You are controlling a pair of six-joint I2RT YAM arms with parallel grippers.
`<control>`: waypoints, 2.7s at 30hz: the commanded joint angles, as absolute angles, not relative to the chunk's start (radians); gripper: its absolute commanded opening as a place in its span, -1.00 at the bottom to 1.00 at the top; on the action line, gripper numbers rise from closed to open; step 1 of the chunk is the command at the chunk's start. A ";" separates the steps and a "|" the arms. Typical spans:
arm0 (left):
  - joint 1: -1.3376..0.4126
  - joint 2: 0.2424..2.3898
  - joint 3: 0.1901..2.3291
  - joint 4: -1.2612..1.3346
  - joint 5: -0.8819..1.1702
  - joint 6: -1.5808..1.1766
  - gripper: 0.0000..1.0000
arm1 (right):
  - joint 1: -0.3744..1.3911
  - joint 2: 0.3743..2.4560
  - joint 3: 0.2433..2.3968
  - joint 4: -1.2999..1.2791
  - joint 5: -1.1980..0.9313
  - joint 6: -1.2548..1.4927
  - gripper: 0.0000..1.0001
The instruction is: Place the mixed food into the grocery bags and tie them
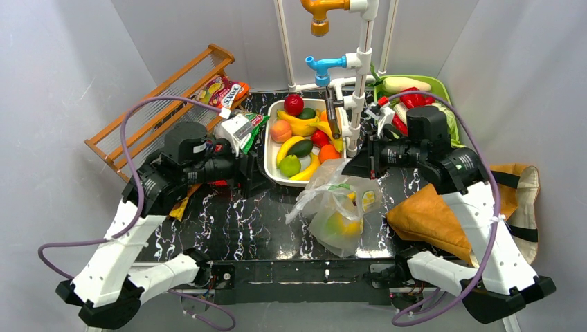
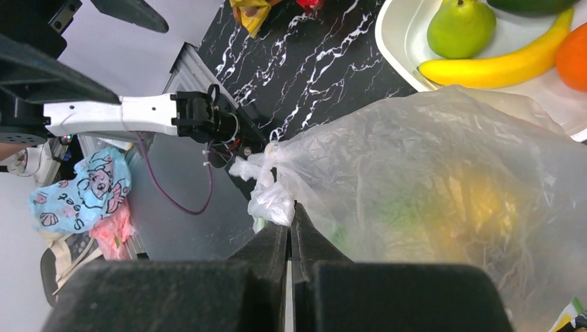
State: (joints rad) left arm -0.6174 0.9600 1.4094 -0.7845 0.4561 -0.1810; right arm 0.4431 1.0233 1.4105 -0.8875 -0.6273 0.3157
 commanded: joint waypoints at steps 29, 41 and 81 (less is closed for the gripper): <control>-0.696 1.162 1.262 -0.568 0.431 0.111 0.07 | 0.562 1.253 1.665 -0.830 -0.560 0.406 -0.97; -0.709 1.168 1.216 -0.491 0.370 0.125 -0.43 | 0.565 1.255 1.672 -0.833 -0.560 0.406 -0.97; -0.555 0.993 1.211 -0.940 0.549 -0.038 -1.00 | 0.373 1.188 1.341 -0.956 -0.404 0.343 -0.97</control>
